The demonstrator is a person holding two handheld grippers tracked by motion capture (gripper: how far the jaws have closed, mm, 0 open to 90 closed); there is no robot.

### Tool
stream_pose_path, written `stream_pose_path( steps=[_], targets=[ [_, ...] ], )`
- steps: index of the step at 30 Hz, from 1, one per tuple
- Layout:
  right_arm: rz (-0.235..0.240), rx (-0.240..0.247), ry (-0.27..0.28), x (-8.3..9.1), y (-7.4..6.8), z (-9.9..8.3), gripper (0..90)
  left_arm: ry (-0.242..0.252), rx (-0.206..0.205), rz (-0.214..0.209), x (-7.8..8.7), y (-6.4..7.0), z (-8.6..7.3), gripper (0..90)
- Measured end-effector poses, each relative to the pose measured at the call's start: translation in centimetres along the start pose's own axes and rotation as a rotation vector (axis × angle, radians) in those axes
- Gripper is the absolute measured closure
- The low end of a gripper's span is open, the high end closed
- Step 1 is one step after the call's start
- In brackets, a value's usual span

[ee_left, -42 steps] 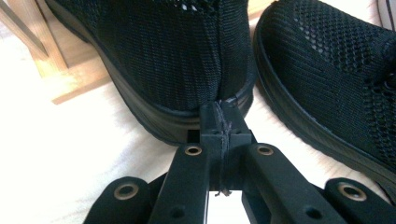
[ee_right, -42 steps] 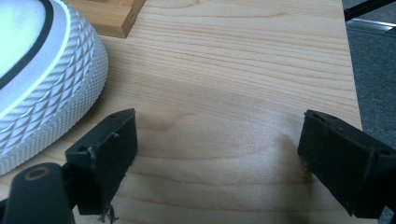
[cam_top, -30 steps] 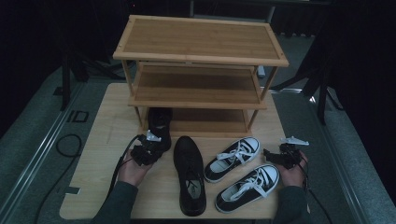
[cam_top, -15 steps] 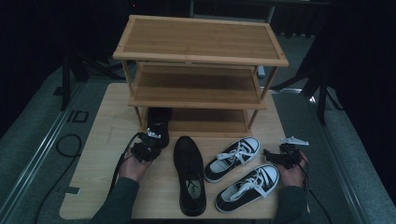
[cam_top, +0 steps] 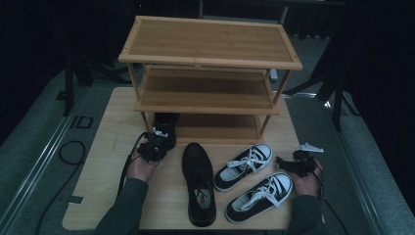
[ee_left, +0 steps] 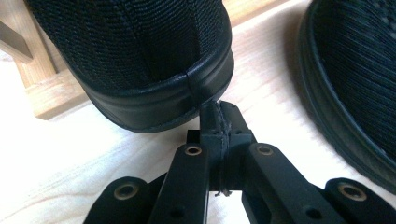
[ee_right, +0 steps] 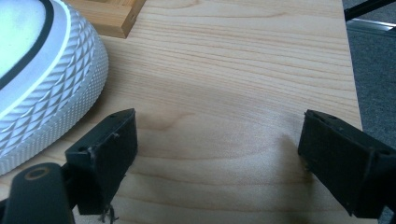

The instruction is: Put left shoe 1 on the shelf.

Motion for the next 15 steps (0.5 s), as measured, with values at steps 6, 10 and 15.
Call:
stream_pose_path(
  steps=[6,10,15],
  targets=[
    [0.0,0.0,0.0,0.0,0.0,0.0,11.8,0.005,0.01,0.008,-0.26,-0.42,0.15,89.5],
    [0.0,0.0,0.0,0.0,0.0,0.0,11.8,0.004,0.01,0.006,-0.37,-0.57,0.25,89.5],
    [0.0,0.0,0.0,0.0,0.0,0.0,11.8,0.004,0.016,0.016,-0.53,-0.91,0.34,89.0]
  ],
)
Point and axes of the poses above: each handheld gripper's, and its own axes: x roughly backward along the jaws, z roughly out of its top, y roughly to its right, the point moved 8 cm from there along -x, roughly forward along the jaws, and after that the axes turned 13 degrees about y, right-handed, at the moved point
